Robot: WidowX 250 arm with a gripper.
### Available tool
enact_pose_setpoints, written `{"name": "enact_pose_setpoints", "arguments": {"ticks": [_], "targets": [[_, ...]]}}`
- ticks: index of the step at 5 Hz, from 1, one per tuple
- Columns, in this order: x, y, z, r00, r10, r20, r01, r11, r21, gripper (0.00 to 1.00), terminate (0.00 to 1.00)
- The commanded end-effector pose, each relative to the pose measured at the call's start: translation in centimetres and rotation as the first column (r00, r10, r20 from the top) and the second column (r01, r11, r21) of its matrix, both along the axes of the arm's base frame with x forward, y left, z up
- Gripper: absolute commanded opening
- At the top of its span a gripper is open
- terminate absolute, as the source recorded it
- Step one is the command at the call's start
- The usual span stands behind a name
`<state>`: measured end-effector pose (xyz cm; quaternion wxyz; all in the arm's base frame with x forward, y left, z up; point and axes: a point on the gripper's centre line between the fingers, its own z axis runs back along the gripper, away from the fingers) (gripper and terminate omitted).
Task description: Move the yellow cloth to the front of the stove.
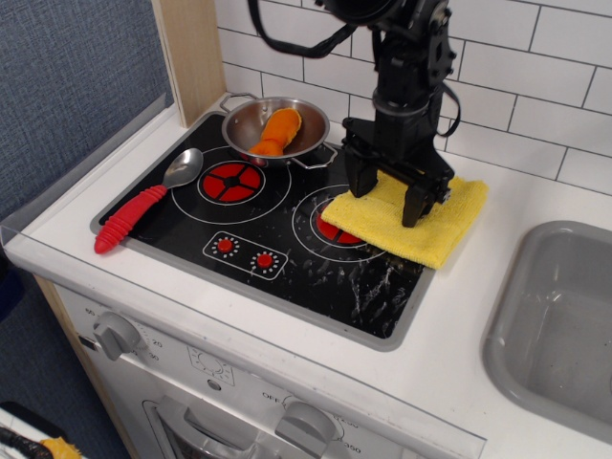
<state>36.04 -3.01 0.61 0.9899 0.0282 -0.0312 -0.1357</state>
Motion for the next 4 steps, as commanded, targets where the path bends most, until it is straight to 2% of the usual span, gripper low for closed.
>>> {"name": "enact_pose_setpoints", "arguments": {"ticks": [1,2,3,4], "targets": [[-7.8,1.8,1.0,0.999,-0.024,-0.049,0.025,1.000,0.020,1.00,0.00],[-11.6,2.0,1.9,0.997,-0.037,-0.067,0.037,0.999,-0.001,1.00,0.00],[-13.7,1.3,2.1,0.993,-0.083,-0.087,0.082,0.996,-0.024,1.00,0.00],[-14.1,0.9,2.3,0.991,-0.112,-0.078,0.110,0.993,-0.032,1.00,0.00]]}}
